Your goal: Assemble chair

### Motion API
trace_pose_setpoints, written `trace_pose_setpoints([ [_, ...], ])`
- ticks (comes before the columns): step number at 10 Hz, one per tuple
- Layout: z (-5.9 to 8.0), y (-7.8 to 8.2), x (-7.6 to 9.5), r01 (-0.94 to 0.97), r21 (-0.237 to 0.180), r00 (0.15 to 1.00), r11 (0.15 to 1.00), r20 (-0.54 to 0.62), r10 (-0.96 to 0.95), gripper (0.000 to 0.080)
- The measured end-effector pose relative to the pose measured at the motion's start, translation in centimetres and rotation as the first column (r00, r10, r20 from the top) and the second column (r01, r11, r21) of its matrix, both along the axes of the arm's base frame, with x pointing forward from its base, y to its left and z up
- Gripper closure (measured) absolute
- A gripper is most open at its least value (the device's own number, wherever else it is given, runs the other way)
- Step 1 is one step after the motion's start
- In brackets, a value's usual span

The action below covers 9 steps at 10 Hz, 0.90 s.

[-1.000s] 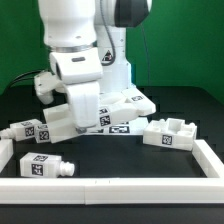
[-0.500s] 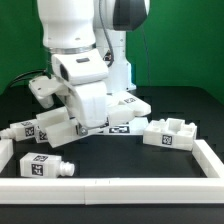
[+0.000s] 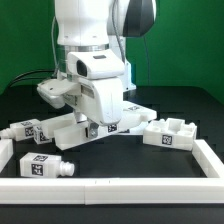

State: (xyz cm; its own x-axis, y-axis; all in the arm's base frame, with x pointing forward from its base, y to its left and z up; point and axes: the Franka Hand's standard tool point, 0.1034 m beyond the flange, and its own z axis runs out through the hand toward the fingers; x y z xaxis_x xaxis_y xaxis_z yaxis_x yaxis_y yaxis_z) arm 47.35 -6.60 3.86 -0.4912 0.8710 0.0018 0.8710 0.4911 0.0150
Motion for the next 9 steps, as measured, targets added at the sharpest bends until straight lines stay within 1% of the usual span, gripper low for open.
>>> trace_pose_setpoints([
  [1,-0.2,-0.5,-0.3,-0.1,-0.004,0.995,0.995,0.027,0.1,0.0515],
  [2,-0.9,-0.7,-0.9,-0.137,-0.007,0.99,0.991,0.018,0.137,0.0515],
  [3,-1.9,-0.7,-1.4,-0.168,-0.009,0.986,0.986,0.0,0.168,0.0515],
  [4,-2.4,-1.0,-1.8,-0.167,-0.007,0.986,0.986,-0.017,0.167,0.0515],
  [7,-3.2,-0.8,-2.8,-0.131,-0.001,0.991,0.991,-0.035,0.131,0.0515],
  [9,-3.2,-1.1,-2.8,-0.101,-0.001,0.994,0.995,-0.035,0.101,0.0515],
])
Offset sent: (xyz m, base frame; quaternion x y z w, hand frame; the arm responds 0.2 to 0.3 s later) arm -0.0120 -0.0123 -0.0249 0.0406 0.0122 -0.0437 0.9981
